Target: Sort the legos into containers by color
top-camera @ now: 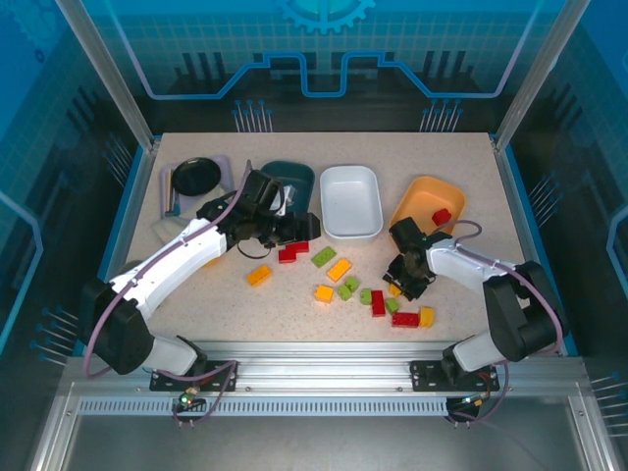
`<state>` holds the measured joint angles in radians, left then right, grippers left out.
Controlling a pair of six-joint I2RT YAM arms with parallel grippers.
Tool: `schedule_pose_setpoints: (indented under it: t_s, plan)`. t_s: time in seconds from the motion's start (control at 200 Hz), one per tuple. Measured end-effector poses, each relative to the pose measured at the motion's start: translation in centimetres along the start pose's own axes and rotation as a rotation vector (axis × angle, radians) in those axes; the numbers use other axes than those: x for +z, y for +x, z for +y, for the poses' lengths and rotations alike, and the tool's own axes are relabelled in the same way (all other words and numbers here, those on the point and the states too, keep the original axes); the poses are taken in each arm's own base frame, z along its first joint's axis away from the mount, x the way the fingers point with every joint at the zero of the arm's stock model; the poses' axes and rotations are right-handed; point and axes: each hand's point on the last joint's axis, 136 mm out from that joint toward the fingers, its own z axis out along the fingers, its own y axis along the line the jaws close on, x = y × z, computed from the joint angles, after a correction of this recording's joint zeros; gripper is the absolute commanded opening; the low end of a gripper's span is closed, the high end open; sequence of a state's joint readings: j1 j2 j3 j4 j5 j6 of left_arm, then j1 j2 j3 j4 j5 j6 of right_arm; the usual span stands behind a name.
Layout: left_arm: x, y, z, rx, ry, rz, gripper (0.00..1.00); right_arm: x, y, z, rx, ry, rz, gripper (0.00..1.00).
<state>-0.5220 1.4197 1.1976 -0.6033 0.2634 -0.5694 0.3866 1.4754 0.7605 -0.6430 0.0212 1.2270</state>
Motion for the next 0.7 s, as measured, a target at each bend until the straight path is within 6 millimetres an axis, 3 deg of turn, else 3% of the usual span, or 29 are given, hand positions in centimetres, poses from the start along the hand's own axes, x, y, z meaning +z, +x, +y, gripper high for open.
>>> schedule_pose_setpoints:
  t_s: [0.14,0.22,0.36,0.45,0.55,0.625,0.7]
  plan:
    - [-0.2,0.0,-0.1,0.002,0.003,-0.005,0.84,-0.9,-0.4,0.9,-0.044,-0.009,-0.044,0.19]
    - [-0.7,-0.2,-0.4,0.008,0.010,-0.022,0.84,-2.9,-0.4,2.4,-0.130,-0.028,-0.094,0.19]
    - [-1.8,-1.0,-0.6,0.011,0.001,-0.074,0.84,-8.1,-0.7,8.8,-0.328,-0.150,-0.200,0.19]
    - [-2.4,-2.0,-0.8,0.007,-0.009,-0.112,0.84,-9.9,-1.7,12.6,-0.403,-0.194,-0.242,0.20]
    - [-2.9,-3.2,-0.9,-0.011,-0.015,-0.146,0.84,-9.2,-3.6,17.1,-0.476,-0.179,-0.250,0.23]
    - [-3.1,-4.0,-0.8,-0.020,-0.022,-0.166,0.84,-7.1,-5.3,20.0,-0.512,-0.157,-0.231,0.25]
    - [-3.1,-4.4,-0.7,-0.024,-0.029,-0.176,0.84,-4.7,-7.1,21.4,-0.526,-0.116,-0.202,0.32]
